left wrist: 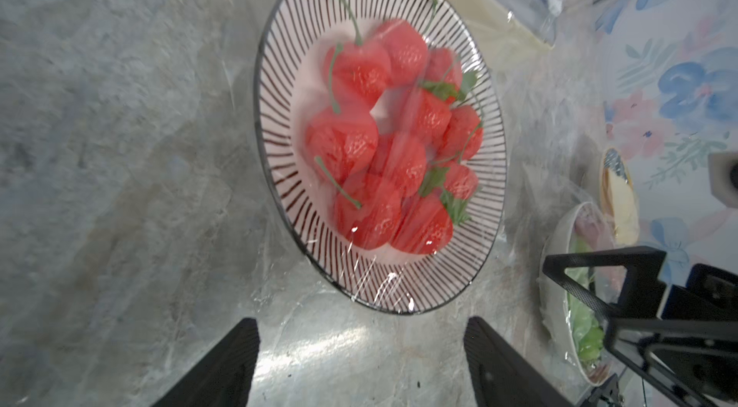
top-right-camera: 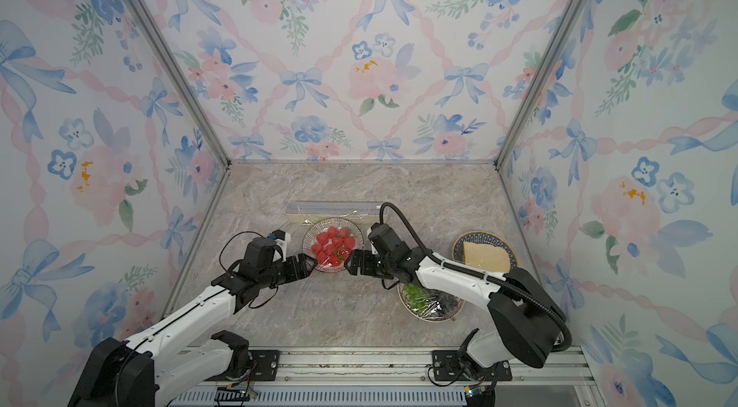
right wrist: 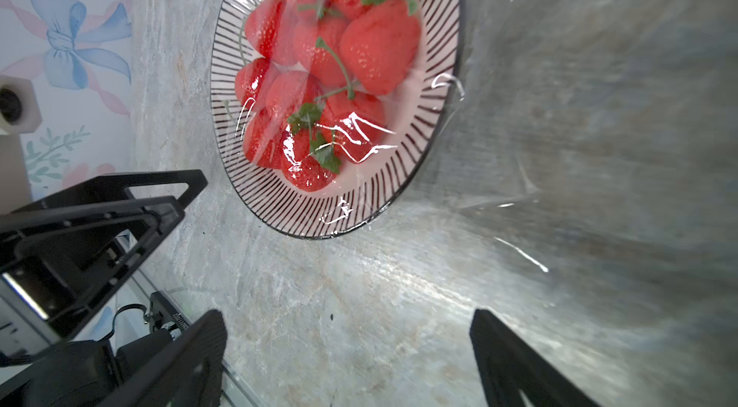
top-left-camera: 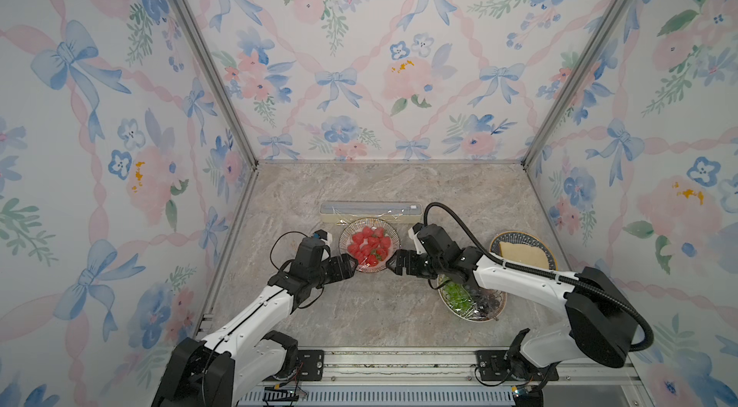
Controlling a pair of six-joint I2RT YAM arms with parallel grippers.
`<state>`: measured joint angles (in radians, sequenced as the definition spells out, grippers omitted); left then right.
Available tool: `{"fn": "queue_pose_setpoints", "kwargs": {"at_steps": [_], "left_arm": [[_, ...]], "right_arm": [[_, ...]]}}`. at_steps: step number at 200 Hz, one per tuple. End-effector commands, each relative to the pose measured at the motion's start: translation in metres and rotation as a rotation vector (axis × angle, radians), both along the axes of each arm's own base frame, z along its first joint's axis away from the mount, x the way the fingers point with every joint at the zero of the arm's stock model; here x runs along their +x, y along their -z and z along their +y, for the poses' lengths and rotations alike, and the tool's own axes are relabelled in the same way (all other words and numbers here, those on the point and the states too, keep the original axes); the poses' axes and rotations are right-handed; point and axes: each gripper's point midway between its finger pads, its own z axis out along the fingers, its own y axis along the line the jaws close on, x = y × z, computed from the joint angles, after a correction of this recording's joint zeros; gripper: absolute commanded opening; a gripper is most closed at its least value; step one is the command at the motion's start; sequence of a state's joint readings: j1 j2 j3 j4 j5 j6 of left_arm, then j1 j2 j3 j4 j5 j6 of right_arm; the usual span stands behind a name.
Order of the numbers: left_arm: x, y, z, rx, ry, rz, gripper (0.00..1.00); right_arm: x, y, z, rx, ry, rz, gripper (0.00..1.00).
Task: Wrap the plate with plastic wrap
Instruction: Cover the plate with plastic wrap.
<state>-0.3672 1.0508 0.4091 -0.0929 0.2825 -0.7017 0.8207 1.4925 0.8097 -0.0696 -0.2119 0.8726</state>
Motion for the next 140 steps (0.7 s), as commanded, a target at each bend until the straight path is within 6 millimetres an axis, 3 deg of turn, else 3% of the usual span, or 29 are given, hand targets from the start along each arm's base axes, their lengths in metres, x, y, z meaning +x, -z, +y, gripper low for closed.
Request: {"fn": "queue_pose_setpoints", "kwargs": {"at_steps": [1, 55, 78, 82, 95, 140], "left_arm": [[-0.011, 0.014, -0.009, -0.047, 0.032, 0.072, 0.88], [0.001, 0.017, -0.033, -0.184, 0.071, 0.070, 0.89], [0.016, 0.010, -0.032, -0.186, 0.038, 0.023, 0.86], [0.019, 0.009, -0.032, -0.187, 0.034, 0.016, 0.86], [0.027, 0.007, -0.031, -0.185, 0.028, 0.005, 0.86], [0.050, -0.001, -0.030, -0.159, 0.026, -0.047, 0.86]], "right_arm": [[0.000, 0.007, 0.018, 0.130, 0.066, 0.079, 0.97], [0.019, 0.027, 0.022, 0.144, 0.124, 0.083, 0.97], [0.033, 0.024, 0.016, 0.117, 0.132, 0.044, 0.97], [0.034, 0.033, 0.015, 0.097, 0.135, 0.056, 0.97], [0.041, 0.035, 0.013, 0.102, 0.141, 0.051, 0.97], [0.063, 0.027, 0.027, 0.155, 0.124, 0.026, 0.97]]}}
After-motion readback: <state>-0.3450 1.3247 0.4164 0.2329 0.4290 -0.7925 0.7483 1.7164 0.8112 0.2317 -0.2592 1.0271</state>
